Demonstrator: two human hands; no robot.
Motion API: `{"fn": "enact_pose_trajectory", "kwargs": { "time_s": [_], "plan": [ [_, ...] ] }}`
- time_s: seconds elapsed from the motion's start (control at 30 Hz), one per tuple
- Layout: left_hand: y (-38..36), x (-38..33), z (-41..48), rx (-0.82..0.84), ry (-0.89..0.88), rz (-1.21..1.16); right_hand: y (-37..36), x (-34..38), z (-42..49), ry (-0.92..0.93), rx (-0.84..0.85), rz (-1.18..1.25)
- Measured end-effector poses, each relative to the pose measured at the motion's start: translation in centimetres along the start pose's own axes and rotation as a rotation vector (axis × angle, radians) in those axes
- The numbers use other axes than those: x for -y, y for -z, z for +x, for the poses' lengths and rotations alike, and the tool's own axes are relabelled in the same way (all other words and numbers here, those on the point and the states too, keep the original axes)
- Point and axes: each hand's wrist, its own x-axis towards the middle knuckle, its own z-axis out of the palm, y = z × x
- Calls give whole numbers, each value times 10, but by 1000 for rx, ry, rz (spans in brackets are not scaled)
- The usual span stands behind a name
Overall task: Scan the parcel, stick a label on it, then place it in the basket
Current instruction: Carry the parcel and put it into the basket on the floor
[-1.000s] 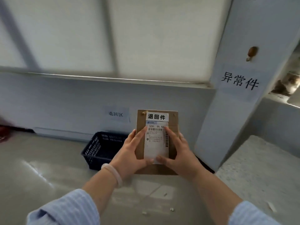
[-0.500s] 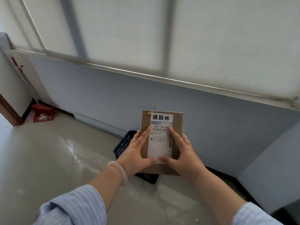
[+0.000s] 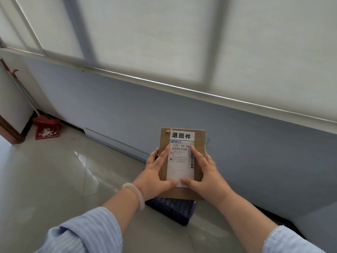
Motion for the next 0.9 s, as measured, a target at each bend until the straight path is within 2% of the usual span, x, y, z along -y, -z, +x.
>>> {"fn": "enact_pose_trajectory", "kwargs": {
  "time_s": [0.2,0.47,0.67,0.9],
  "plan": [
    [35,65,80,149,-23,10,-47,-4,78,-142,-61,27],
    [96,152,170,360,-41,8,-126,27,167,-338,-134,131],
    [74,201,211,466,-47,-41,-158,-8,197,-446,-153,153],
    [10,267,266,521,16,-18,-205,-96,244,-525,-129,189]
  ]
}}
